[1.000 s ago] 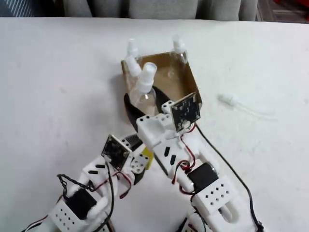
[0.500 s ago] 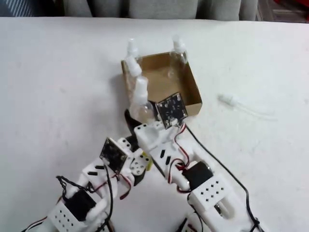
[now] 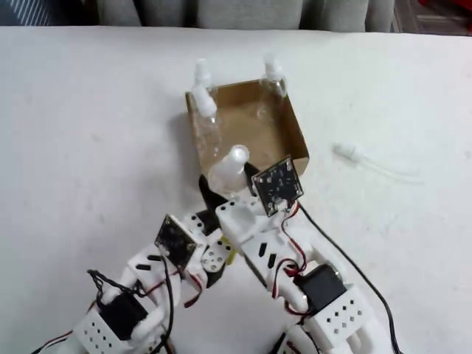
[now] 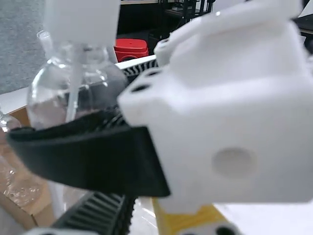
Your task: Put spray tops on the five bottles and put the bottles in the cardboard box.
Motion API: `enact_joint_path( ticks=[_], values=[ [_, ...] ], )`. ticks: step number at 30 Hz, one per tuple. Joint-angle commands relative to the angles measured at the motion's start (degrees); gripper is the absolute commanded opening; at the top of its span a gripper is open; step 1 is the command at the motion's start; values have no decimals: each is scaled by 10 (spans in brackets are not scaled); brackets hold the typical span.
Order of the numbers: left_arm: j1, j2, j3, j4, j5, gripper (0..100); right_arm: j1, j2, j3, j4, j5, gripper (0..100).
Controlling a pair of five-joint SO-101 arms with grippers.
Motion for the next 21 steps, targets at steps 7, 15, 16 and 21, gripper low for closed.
enact_joint_path(
  ticks=[7, 15, 16, 21],
  values=[
    [-34, -5, -1, 7, -4, 20, -6, -8, -18, 33, 6, 17],
    [-35, -5, -1, 33, -4, 21, 90, -7, -17, -18, 6, 17],
    [-36, -5, -1, 40, -4, 21, 103, -5, -17, -27, 6, 17],
    [-99, -5, -1, 47, -4, 21, 160, 60, -18, -82, 4, 17]
  ],
)
